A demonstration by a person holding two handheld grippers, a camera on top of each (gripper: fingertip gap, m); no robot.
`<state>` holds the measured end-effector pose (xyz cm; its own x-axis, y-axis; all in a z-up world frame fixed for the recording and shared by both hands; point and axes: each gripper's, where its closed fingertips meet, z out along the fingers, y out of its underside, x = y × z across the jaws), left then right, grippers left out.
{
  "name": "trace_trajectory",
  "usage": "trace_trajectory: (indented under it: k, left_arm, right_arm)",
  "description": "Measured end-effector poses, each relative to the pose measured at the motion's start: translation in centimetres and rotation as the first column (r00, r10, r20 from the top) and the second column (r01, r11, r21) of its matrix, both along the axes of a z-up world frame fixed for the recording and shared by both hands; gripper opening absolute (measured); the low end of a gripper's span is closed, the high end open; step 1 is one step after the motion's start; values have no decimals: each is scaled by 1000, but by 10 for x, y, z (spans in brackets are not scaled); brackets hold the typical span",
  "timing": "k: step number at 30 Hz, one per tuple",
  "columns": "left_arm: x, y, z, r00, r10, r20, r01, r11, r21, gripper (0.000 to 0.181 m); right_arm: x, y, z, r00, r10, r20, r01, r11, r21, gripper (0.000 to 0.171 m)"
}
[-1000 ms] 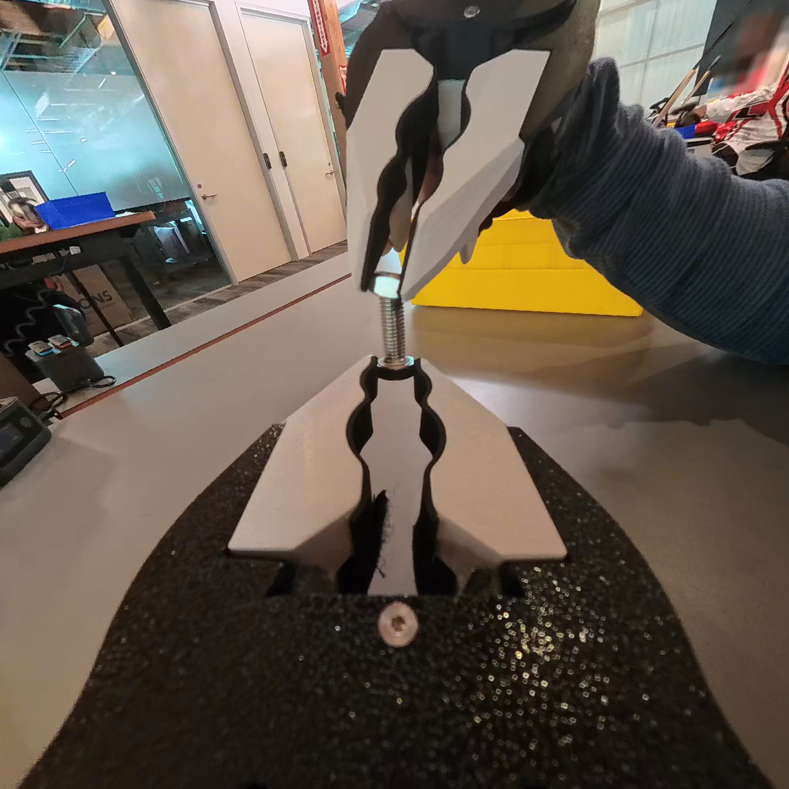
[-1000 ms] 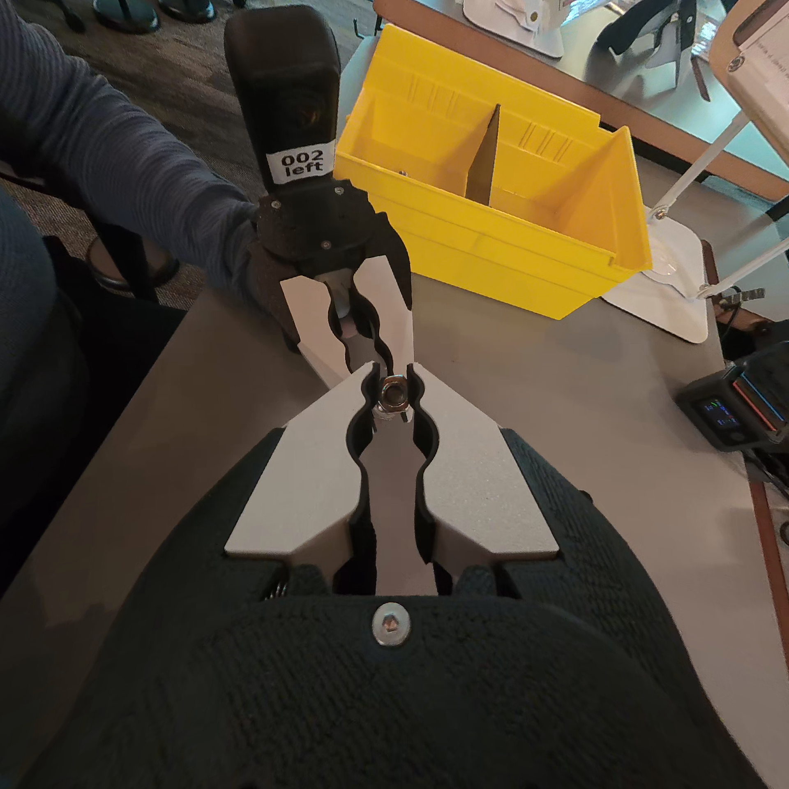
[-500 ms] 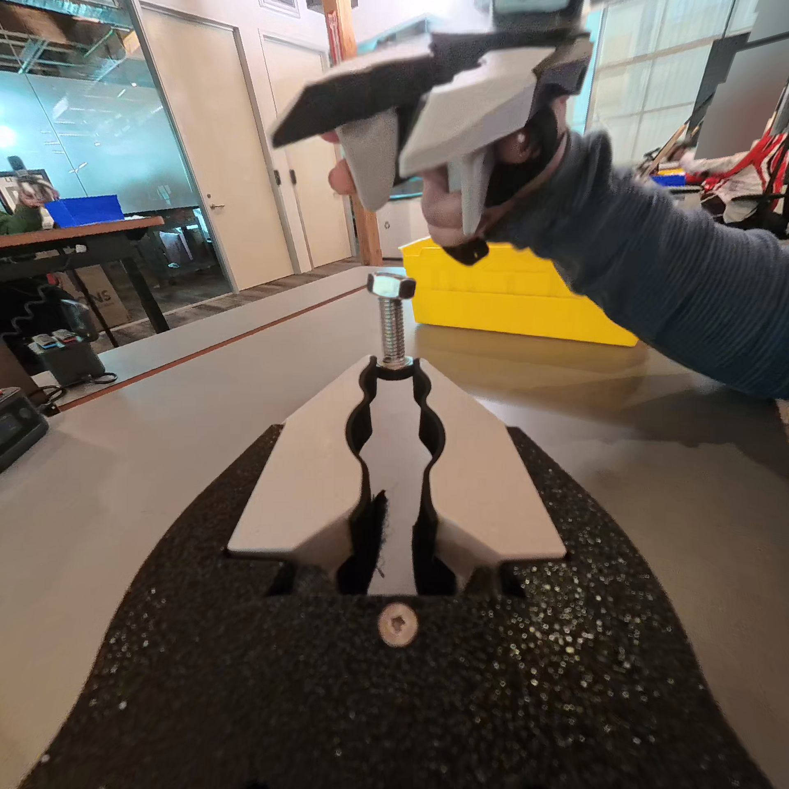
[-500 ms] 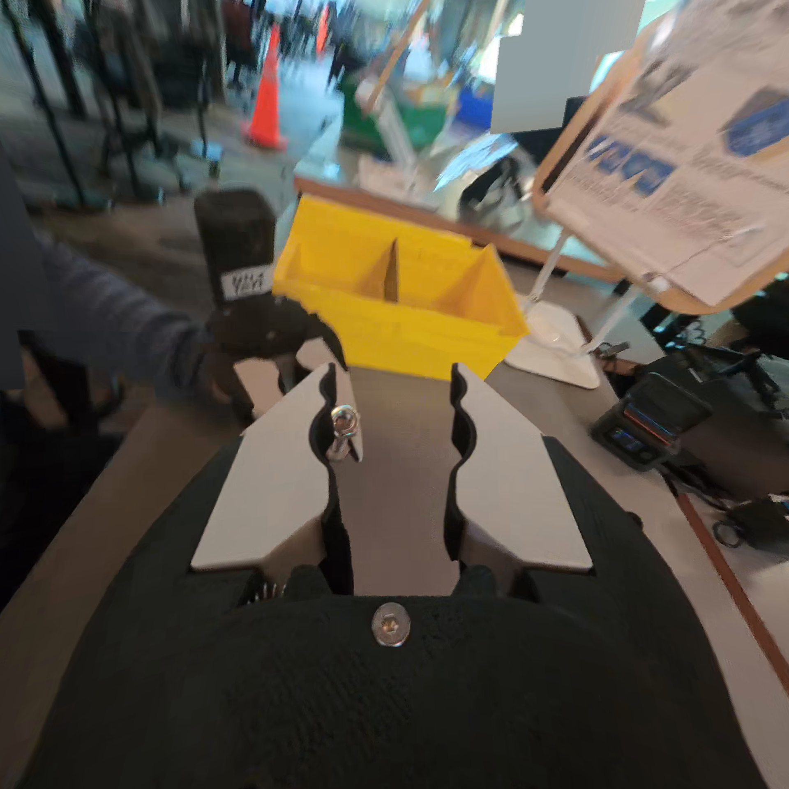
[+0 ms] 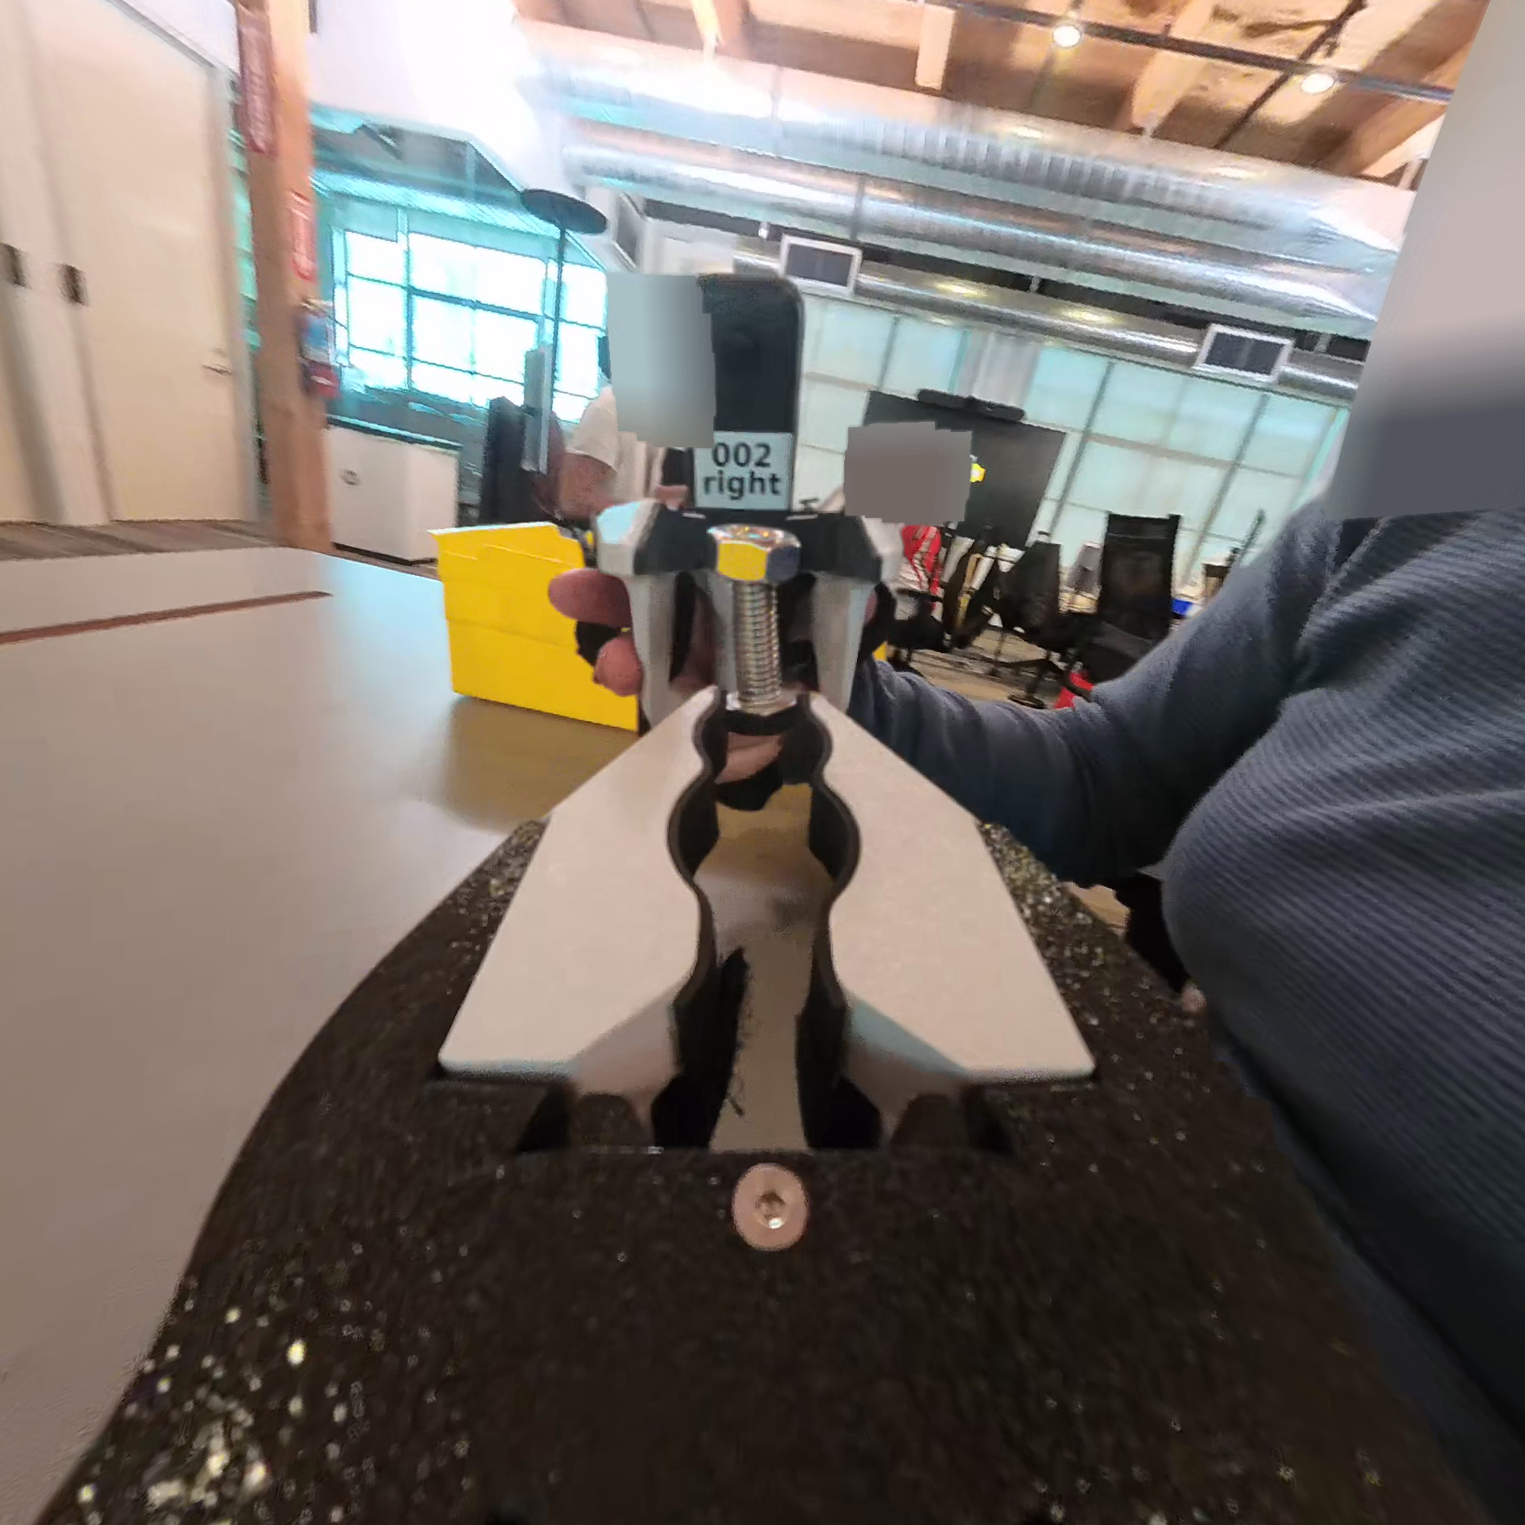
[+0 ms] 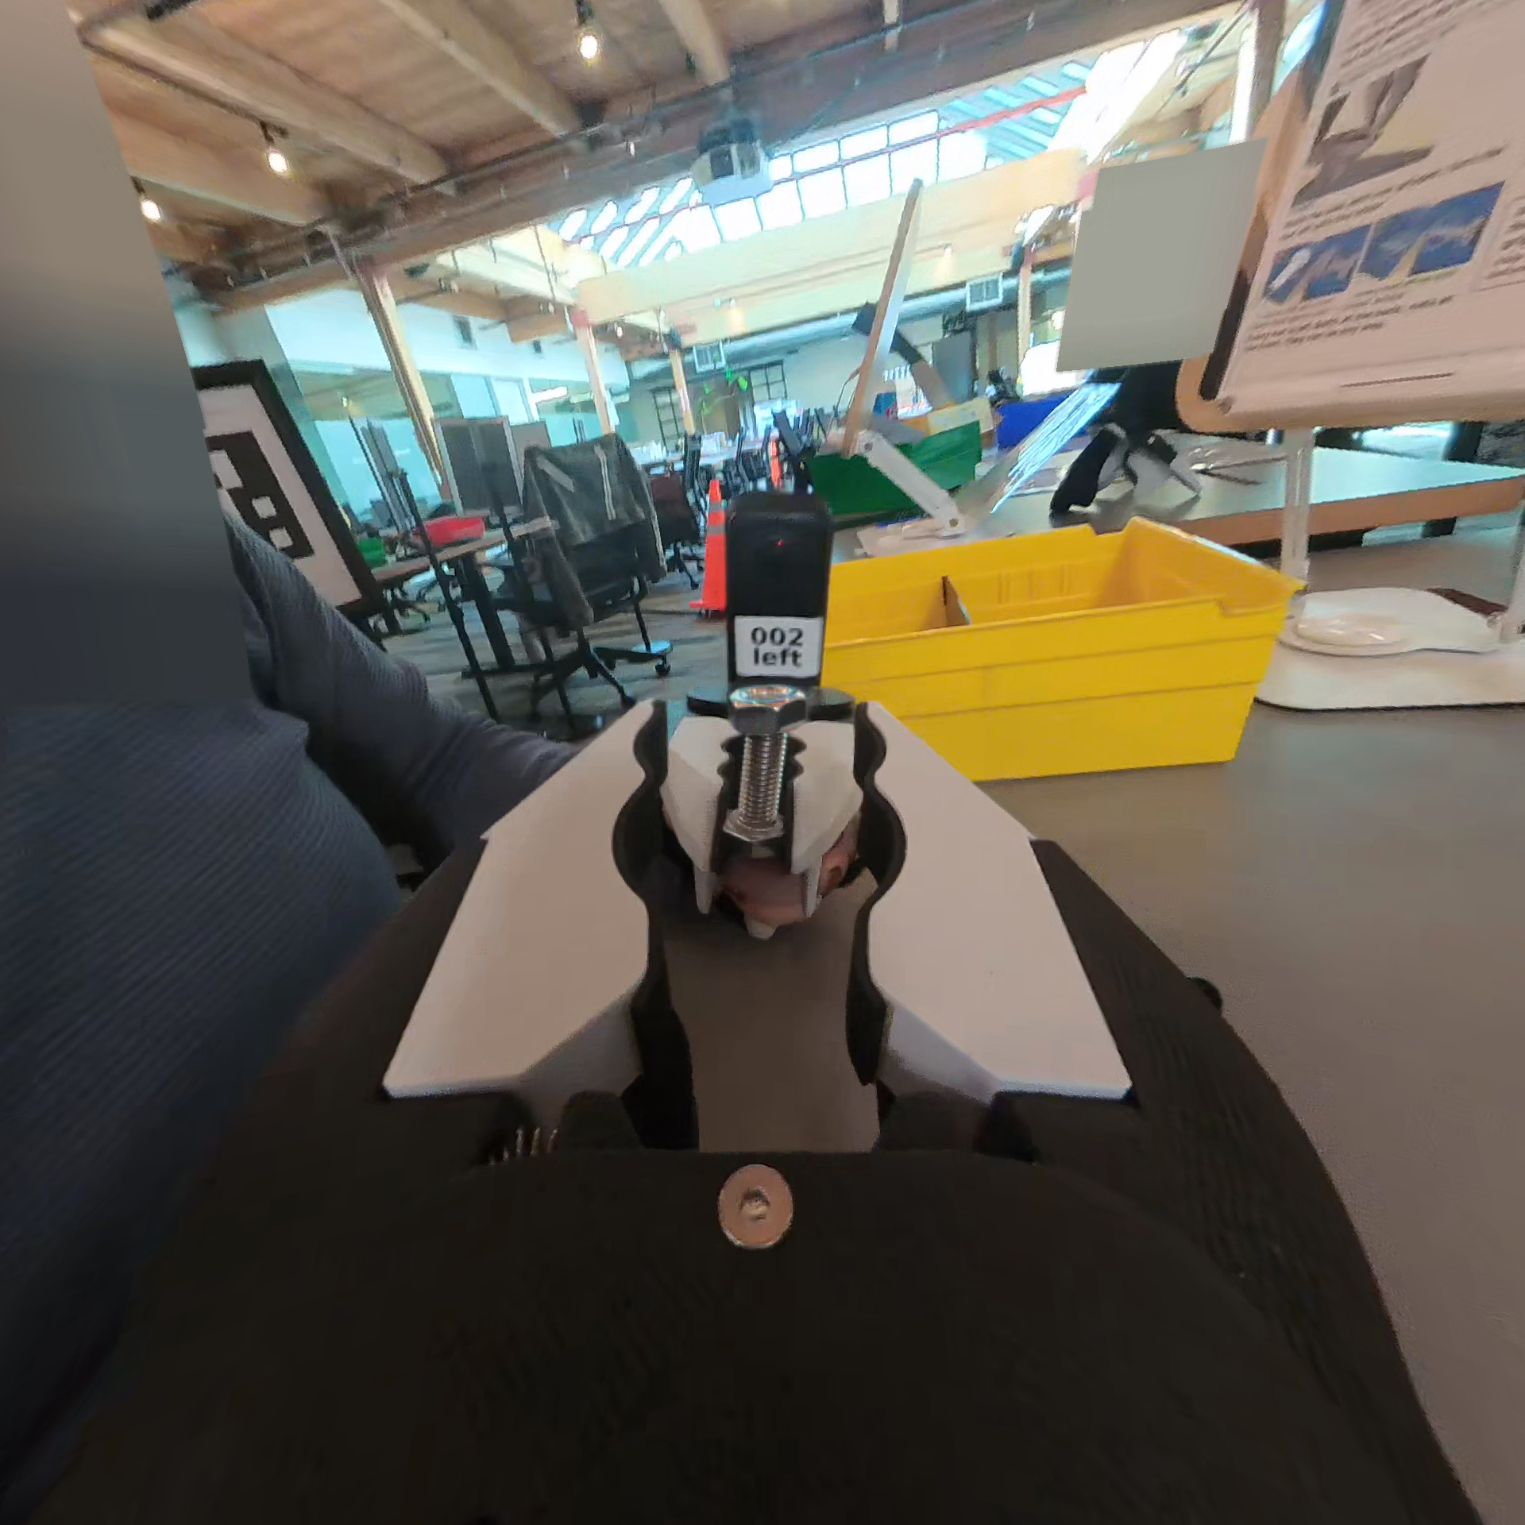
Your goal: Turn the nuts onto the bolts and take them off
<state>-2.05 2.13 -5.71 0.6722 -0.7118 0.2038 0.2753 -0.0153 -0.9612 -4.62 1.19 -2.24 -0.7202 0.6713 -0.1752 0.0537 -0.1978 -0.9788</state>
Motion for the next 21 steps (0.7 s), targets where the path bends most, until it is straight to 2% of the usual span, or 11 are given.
trace_trajectory:
  k: [2, 10, 14, 18, 21]
  left_arm:
    - [4, -2, -1, 999, -39, 4, 39, 999, -13, 14]
    - [15, -9, -4, 992, -130, 2, 130, 991, -32, 14]
    - [16, -10, -5, 991, -136, -9, 136, 990, -29, 14]
    - [10, -5, -4, 998, -45, -40, 45, 999, 0, 14]
    - [-4, 3, -2, 993, 89, -73, -87, 996, 32, 14]
  right_arm:
    - [1, -6, -5, 999, 24, 20, -25, 999, 23, 42]
    - [11, -12, 2, 991, 133, 31, -130, 988, -82, 29]
    - [11, -13, 2, 993, 120, 21, -119, 991, -62, 16]
    - [5, -10, 3, 998, 61, 4, -60, 997, -39, 16]
    - [-7, -4, 5, 996, -68, -50, 68, 998, 0, 16]
